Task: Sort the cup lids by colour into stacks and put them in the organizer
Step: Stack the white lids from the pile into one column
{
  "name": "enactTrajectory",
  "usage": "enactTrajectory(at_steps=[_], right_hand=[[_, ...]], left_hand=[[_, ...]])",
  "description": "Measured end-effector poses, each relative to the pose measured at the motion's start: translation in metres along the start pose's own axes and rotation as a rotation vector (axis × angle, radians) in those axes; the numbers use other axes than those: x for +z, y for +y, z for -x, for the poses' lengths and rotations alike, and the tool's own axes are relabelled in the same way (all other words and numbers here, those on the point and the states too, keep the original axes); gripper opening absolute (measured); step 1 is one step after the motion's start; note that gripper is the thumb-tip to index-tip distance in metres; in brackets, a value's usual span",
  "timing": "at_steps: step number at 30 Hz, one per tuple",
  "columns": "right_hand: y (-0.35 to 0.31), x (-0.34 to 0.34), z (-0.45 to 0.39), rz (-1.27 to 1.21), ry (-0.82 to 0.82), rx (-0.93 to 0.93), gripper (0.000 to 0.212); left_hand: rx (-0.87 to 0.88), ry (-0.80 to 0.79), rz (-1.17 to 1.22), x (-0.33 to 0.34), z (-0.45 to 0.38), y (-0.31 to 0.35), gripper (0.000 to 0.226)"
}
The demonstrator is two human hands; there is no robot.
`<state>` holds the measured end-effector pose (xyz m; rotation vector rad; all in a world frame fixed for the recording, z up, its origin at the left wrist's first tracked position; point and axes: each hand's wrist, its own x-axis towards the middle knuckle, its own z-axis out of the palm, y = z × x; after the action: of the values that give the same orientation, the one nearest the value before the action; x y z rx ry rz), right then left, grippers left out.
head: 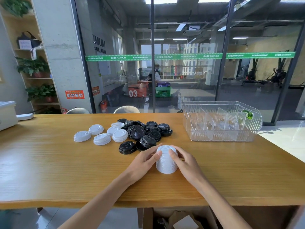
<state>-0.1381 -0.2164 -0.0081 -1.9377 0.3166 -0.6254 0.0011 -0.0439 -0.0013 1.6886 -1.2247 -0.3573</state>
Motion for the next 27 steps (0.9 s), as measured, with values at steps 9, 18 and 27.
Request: enactTrajectory(at_steps=[9,18,27], right_hand=[[-0.002,-0.002,0.005,0.062,-0.054,-0.006,0.087],[0.006,-0.002,0.001,0.131,-0.043,-0.016,0.093],[0.007,-0.002,0.002,0.105,-0.041,-0.049,0.072]], left_hand=[[-0.026,0.286,0.050,-0.030,-0.006,-0.010,0.042],[-0.275,0.665,-0.453,-0.134,-0.044,-0.065,0.046],[-0.507,0.548,-0.601,-0.159,-0.052,-0.094,0.096]])
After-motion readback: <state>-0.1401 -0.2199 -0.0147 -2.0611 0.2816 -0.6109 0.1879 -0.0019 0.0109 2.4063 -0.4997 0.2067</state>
